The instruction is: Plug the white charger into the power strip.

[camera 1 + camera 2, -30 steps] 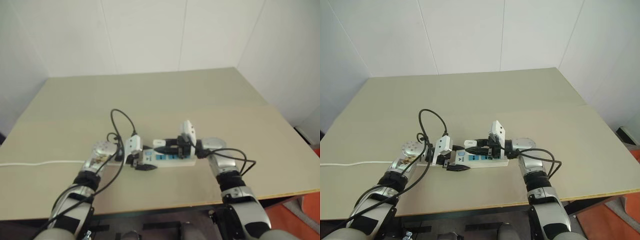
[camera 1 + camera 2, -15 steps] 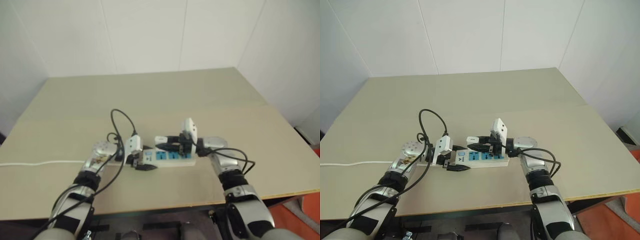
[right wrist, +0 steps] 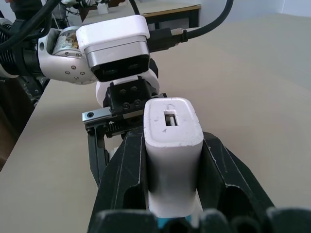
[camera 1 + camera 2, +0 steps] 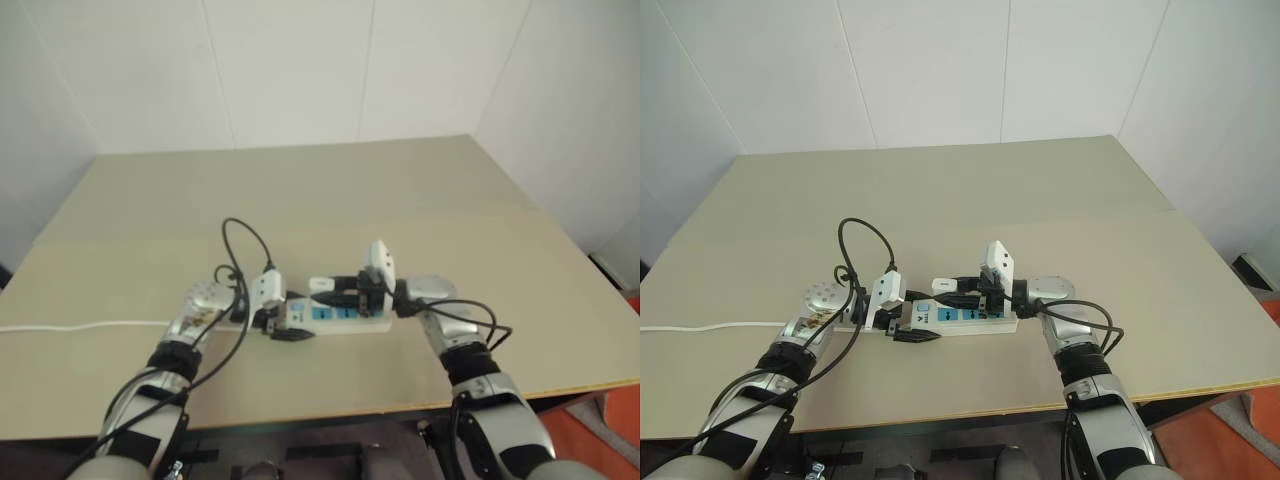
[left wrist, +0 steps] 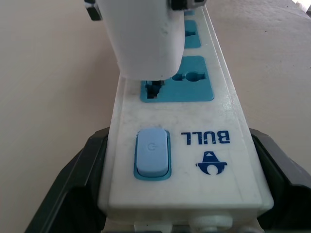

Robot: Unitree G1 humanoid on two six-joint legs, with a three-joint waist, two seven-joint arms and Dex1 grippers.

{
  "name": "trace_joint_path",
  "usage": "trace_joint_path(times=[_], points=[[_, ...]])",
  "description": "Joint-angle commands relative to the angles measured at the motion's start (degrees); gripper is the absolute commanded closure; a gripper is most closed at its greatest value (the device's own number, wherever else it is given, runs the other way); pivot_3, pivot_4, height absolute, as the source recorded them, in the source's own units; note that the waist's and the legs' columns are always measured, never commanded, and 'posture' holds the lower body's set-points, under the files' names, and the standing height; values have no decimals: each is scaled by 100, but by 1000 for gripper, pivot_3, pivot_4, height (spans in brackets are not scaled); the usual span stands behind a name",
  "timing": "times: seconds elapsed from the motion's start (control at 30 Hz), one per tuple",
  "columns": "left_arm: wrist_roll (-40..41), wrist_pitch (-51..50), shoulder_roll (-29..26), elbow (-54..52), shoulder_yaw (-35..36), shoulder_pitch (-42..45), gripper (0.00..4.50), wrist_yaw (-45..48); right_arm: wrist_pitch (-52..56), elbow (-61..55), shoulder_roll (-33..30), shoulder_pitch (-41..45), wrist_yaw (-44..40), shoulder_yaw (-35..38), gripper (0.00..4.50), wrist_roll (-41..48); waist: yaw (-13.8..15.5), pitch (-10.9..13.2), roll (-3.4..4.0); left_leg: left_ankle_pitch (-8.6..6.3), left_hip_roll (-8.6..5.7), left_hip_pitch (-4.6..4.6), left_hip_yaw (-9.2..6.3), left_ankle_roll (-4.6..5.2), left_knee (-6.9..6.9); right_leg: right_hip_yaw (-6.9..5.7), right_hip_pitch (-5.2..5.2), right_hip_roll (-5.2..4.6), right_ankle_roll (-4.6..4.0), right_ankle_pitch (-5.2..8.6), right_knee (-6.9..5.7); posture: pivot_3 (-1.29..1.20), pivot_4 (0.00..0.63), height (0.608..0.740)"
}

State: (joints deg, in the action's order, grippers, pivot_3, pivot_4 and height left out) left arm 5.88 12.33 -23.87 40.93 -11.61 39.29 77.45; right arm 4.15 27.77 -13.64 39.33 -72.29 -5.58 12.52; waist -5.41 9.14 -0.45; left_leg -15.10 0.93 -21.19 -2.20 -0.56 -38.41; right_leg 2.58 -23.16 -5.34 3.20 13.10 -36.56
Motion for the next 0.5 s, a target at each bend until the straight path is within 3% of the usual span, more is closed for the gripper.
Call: trace_joint_path(times=[0.03, 0.5], points=[[-155, 15, -69, 70, -77, -33, 1177, 6, -71, -38, -31, -99, 53, -108, 3402, -19, 0, 0, 0, 0, 0, 0, 0, 0, 0, 0, 0, 0, 0, 0, 0, 0, 150, 740], [-148, -15, -92, 13, -78, -74, 1177, 7, -349, 343, -48, 19, 208, -165, 3402, -73, 3, 0, -1, 0, 2, 0, 1, 0, 1, 1, 2, 2, -1, 0, 41, 0, 150, 740]])
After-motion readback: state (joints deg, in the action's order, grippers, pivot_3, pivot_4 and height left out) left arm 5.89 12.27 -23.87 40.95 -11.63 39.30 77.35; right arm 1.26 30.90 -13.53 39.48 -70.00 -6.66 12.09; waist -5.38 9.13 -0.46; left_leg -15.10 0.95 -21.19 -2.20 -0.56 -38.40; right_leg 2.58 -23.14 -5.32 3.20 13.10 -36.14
